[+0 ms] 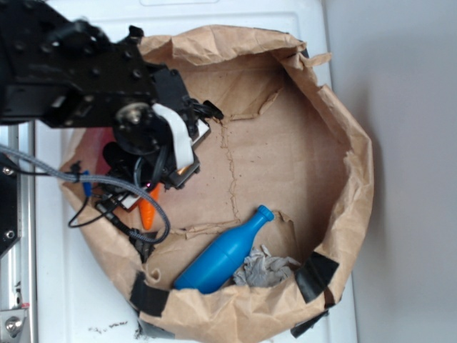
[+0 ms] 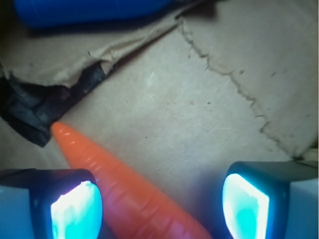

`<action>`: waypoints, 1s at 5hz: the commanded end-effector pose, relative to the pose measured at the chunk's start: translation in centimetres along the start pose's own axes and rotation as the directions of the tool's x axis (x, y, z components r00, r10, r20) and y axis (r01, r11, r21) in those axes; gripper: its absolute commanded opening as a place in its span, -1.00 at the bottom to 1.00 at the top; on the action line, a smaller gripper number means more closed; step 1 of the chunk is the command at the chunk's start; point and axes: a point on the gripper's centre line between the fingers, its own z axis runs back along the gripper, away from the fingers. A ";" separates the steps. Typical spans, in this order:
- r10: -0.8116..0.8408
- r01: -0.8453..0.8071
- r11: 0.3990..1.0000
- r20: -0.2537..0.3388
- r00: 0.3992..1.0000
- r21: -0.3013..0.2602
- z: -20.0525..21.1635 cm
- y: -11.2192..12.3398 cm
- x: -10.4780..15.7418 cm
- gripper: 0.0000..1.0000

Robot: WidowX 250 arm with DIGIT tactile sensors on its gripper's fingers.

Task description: Grab the carrot.

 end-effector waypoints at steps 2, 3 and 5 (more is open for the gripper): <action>0.008 -0.013 0.994 0.050 0.999 0.111 -0.5 -0.9 1.3 -1.00; 0.026 -0.034 0.994 0.082 0.996 0.099 0.8 -1.9 1.6 -1.00; 0.188 -0.197 0.980 0.169 0.968 0.039 4.9 -1.2 3.6 -1.00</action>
